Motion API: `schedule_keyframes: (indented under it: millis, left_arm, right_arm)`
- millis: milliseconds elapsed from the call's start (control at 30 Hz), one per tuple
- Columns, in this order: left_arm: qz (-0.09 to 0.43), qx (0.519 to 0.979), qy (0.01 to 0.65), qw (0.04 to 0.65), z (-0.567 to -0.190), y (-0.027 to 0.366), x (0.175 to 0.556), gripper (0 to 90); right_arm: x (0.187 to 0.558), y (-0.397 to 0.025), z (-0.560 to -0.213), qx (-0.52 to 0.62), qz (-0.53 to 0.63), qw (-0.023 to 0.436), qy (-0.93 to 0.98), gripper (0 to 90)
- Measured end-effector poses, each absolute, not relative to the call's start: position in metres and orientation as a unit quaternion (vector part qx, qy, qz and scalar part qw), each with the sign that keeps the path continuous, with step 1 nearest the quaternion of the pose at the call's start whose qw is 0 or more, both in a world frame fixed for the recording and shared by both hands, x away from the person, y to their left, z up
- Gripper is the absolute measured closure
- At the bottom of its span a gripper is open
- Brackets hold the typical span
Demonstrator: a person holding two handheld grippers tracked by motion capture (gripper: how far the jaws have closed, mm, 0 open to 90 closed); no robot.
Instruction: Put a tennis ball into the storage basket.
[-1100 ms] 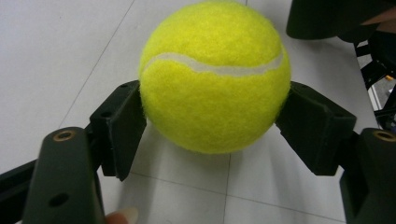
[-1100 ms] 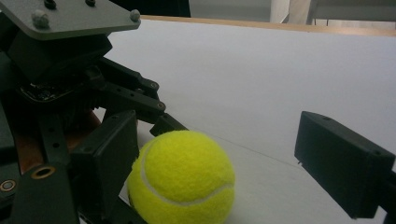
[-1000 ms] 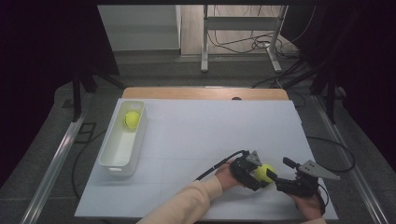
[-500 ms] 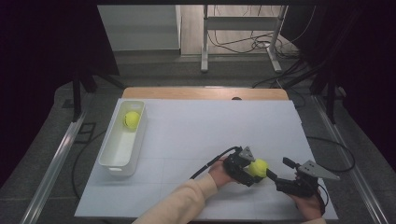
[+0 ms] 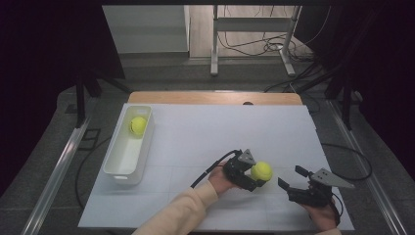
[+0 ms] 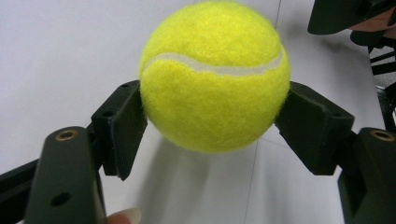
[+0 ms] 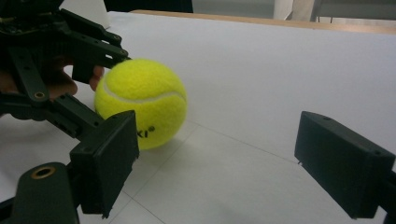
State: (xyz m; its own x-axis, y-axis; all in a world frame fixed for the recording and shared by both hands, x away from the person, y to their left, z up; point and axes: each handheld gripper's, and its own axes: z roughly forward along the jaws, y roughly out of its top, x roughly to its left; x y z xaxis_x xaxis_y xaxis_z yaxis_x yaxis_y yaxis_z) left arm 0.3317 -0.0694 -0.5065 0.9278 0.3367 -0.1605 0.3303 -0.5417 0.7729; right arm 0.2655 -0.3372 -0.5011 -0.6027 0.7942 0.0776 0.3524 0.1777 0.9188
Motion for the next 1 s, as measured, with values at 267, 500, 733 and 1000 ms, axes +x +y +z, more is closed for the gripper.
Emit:
schedule_keyframes:
  millis: [267, 500, 733, 1000]
  left_arm:
    - [0.015, 0.875, 0.2, 0.44, -0.505, -0.052, 0.33, 26.7]
    - [0.028, 0.869, 0.211, 0.447, -0.499, -0.03, 0.326, 26.7]
    - [0.034, 0.864, 0.225, 0.449, -0.498, -0.017, 0.324, 26.7]
    - [0.035, 0.861, 0.23, 0.452, -0.496, -0.006, 0.321, 26.6]
  right_arm:
    - [0.265, -0.336, -0.501, 0.387, 0.509, 0.214, 0.738, 14.2]
    - [0.266, -0.335, -0.502, 0.388, 0.507, 0.214, 0.739, 14.1]
    - [0.266, -0.334, -0.502, 0.387, 0.504, 0.213, 0.742, 14.2]
    - [0.265, -0.333, -0.503, 0.387, 0.504, 0.21, 0.743, 14.1]
